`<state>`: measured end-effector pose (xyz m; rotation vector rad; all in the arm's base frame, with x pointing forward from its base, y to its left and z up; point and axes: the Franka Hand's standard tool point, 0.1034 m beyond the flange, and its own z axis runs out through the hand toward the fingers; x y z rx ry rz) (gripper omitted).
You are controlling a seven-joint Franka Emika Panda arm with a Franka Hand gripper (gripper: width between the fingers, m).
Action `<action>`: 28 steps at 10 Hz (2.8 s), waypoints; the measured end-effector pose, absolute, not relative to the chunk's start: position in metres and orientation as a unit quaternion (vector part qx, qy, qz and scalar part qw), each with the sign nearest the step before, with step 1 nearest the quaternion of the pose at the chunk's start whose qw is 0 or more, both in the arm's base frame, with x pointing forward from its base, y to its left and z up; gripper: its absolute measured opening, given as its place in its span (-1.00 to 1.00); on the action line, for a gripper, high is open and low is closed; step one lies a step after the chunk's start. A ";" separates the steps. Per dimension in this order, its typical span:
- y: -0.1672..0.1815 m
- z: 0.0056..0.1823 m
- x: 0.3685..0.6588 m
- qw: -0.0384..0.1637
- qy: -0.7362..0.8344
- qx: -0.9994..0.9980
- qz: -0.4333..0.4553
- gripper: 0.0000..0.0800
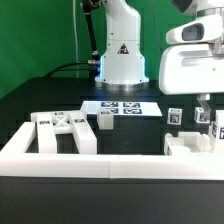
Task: Assemble chair
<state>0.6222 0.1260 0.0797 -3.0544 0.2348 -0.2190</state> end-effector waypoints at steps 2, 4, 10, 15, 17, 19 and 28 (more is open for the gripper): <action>0.125 0.080 0.622 0.045 0.159 -0.984 -0.067 -0.27; 0.124 0.079 0.622 0.055 0.272 -0.959 -0.059 -0.27; 0.124 0.079 0.622 0.060 0.355 -0.931 -0.052 -0.05; 0.125 0.084 0.625 0.043 0.102 -0.992 -0.062 0.62; 0.125 0.083 0.625 0.034 0.000 -0.997 -0.065 0.62; 0.126 0.082 0.624 0.026 -0.083 -0.994 -0.067 0.62; 0.125 0.080 0.623 -0.001 -0.252 -0.965 -0.067 -0.28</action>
Offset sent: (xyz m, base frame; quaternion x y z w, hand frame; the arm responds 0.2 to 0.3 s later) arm -0.0046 0.0026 -0.0109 -0.0043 -0.0253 0.2972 0.9545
